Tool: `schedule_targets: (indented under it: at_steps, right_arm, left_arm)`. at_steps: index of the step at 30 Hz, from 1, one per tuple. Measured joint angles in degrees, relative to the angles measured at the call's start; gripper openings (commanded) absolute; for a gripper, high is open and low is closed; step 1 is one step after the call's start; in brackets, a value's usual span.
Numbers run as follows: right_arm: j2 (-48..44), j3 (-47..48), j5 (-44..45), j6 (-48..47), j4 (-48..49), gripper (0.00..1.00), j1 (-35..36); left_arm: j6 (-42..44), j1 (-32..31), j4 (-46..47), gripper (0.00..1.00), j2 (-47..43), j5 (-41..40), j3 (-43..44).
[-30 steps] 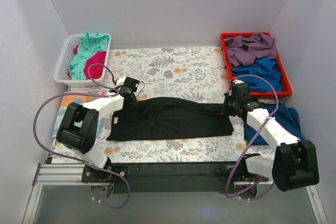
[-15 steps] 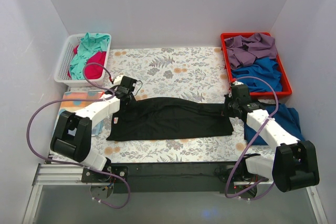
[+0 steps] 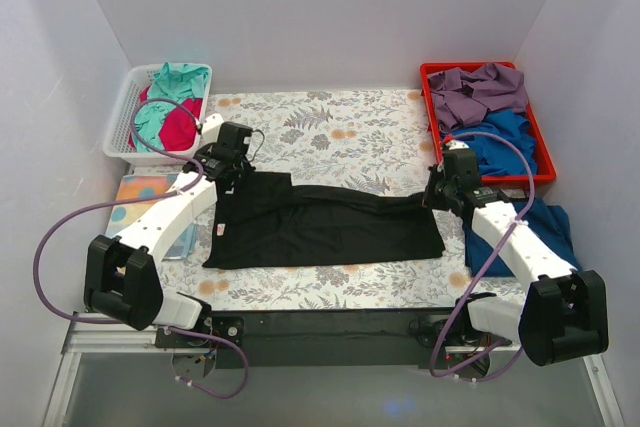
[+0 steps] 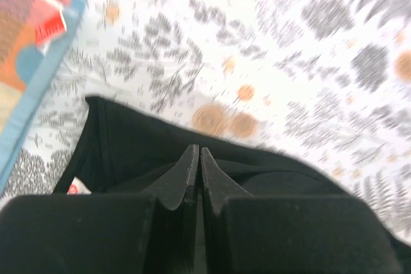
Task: Fold and stack the t-shirts
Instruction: Grap the side of the flattened tshirt furthest away from the robot with both arms
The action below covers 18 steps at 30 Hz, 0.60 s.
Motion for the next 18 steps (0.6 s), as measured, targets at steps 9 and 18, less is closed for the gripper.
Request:
schedule_targets:
  at_steps: [9,18]
  right_arm:
    - [8.59,14.14,1.9,-1.25,0.68,0.01,0.04]
    - [19.89,22.36,4.68,-2.71,0.9,0.01,0.04]
  left_arm:
    - [2.49,0.9,-0.44,0.0,2.51,-4.63,12.07]
    - [5.05,4.33,-0.11,0.0,8.13,-5.07,17.4]
